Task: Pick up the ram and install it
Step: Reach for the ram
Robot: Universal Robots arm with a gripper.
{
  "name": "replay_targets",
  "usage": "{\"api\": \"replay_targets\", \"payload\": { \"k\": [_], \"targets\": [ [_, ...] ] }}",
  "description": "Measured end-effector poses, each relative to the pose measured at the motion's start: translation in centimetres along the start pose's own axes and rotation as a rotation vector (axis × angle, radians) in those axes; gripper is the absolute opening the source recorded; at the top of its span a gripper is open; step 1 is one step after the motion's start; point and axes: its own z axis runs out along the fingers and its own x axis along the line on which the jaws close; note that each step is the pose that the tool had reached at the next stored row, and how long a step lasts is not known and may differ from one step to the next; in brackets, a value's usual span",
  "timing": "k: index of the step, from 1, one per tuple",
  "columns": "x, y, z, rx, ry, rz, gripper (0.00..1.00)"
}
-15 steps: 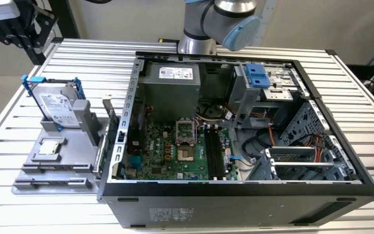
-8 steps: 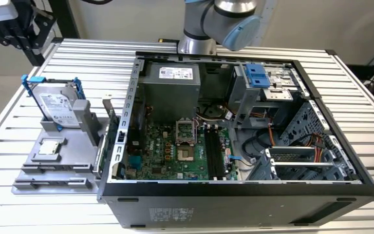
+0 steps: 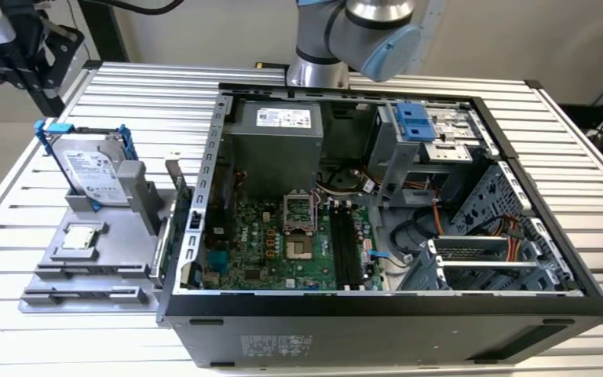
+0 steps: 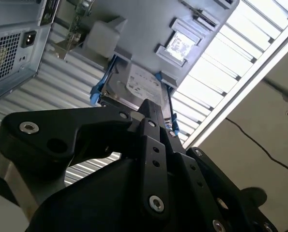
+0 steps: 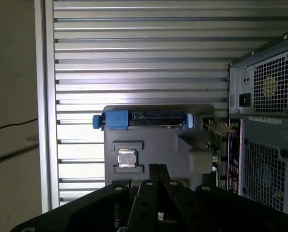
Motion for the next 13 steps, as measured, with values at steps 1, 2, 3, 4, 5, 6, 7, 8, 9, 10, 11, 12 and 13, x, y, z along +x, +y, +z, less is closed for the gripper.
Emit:
{"api": "replay_targets", "payload": {
  "k": [1,2,3,4,5,6,7,8,9,10,11,12,13],
  "targets": [
    [0.01,-0.26,-0.01,0.0,0.0,0.0,0.0],
    [0.02,-0.51,-0.03,0.0,0.0,0.0,0.0],
    [0.03,-0.77,-0.04,0.0,0.0001,0.0,0.0],
    [0.04,-1.02,-0.05,0.0,0.0001,0.0,0.0],
    [0.04,-1.3,-0.07,0.0,0.0001,0.0,0.0],
    [0.05,-1.59,-0.08,0.0,0.0,0.0,0.0],
    [0.06,-1.88,-0.09,0.0,0.0,0.0,0.0],
    [0.07,-2.18,-0.11,0.0,0.0,0.0,0.0],
    [0.08,-2.48,-0.13,0.0,0.0,0.0,0.0],
    [0.09,-2.79,-0.14,-0.0001,0.0,0.0,0.0],
    [0.1,-3.12,-0.16,0.0,0.0,0.0,0.0],
    [0.11,-3.45,-0.17,0.0,0.0001,0.0,0.0],
    [0.13,-3.78,-0.19,0.0,0.0001,0.0,0.0]
  ]
}}
